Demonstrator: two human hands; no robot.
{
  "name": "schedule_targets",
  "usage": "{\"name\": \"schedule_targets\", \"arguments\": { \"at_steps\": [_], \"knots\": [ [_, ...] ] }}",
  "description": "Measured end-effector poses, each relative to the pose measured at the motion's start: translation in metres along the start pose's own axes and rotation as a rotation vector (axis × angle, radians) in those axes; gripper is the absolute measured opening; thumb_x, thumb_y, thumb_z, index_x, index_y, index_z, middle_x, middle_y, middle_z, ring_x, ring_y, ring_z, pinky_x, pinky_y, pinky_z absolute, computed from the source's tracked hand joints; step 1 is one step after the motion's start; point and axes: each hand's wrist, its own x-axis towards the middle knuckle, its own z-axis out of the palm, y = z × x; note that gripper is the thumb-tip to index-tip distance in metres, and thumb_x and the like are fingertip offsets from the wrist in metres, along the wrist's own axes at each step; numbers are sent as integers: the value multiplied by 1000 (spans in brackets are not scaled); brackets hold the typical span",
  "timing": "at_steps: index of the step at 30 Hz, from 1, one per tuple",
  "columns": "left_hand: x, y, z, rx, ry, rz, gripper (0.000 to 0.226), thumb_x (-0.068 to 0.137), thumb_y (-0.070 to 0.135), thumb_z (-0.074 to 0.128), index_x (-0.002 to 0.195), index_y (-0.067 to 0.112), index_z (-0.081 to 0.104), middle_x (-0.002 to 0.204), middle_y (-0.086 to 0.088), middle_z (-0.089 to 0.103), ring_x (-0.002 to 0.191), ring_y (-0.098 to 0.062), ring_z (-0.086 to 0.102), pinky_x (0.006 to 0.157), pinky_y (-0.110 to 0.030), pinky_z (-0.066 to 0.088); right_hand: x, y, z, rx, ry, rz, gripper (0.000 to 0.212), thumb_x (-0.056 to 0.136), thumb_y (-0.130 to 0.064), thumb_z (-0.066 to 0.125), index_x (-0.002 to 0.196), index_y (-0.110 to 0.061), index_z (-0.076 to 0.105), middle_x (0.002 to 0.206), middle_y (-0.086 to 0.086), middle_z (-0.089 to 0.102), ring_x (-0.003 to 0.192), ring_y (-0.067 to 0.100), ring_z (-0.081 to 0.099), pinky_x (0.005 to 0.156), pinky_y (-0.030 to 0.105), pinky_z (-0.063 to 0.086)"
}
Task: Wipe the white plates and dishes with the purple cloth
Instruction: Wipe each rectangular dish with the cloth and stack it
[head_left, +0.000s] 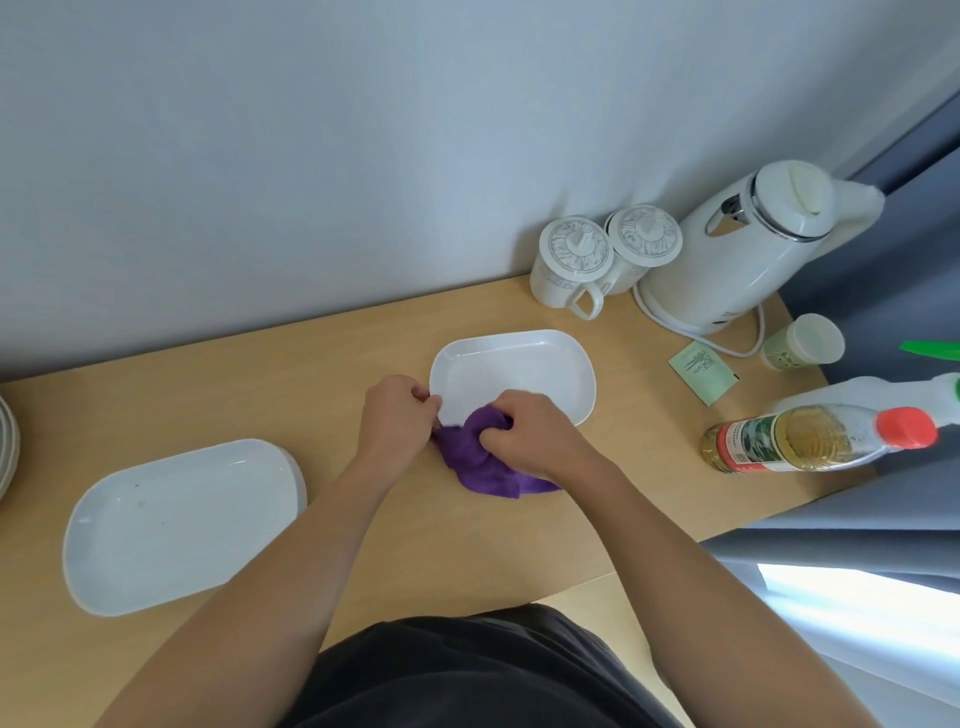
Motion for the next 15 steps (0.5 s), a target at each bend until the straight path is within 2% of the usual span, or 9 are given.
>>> {"name": "schedule_targets", "arguments": {
  "at_steps": [3,5,7,9,12,15],
  "knots": [
    [-4,-1,-4,-34,-45,-12,16,89,15,64,75,10,69,60,-4,71,55,-18,71,72,-42,62,-16,-4,8,-10,-130,-47,11,75,-16,57,72,-6,58,83,10,63,76,27,60,66,46,49],
    [-8,-5,-11,29,-44,2,26,93,26,61,74,11,69,62,0,72,54,-15,70,73,-41,61,-24,-4,18,25,-137,-71,14,73,-20,56,73,-5,57,86,11,61,74,24,57,66,45,48],
    [-15,-8,-22,93,-14,24,31,95,34,57,75,13,68,67,3,72,55,-13,69,73,-41,60,-30,-6,27,98,-118,-71,16,74,-21,56,79,-6,60,88,10,61,77,24,58,69,45,49],
    [-23,-9,-37,75,-20,61,28,96,36,55,79,18,68,73,6,72,58,-11,69,72,-41,60,-34,-11,33,177,-89,-73,20,74,-23,54,83,-6,60,84,11,61,73,21,56,66,42,47],
    [-39,-11,-58,-46,-94,89,29,98,37,55,85,17,72,79,7,74,70,-14,70,78,-41,59,-37,-25,38,341,-60,-65,19,75,-20,51,86,-11,64,78,6,64,68,10,54,63,28,45],
    [-57,-18,-78,-107,-98,143,30,95,46,57,91,22,74,86,8,74,84,-16,68,82,-38,55,-36,-42,39,521,42,-38,20,84,-11,54,98,-18,67,89,0,70,76,6,61,69,24,50]
  ]
}}
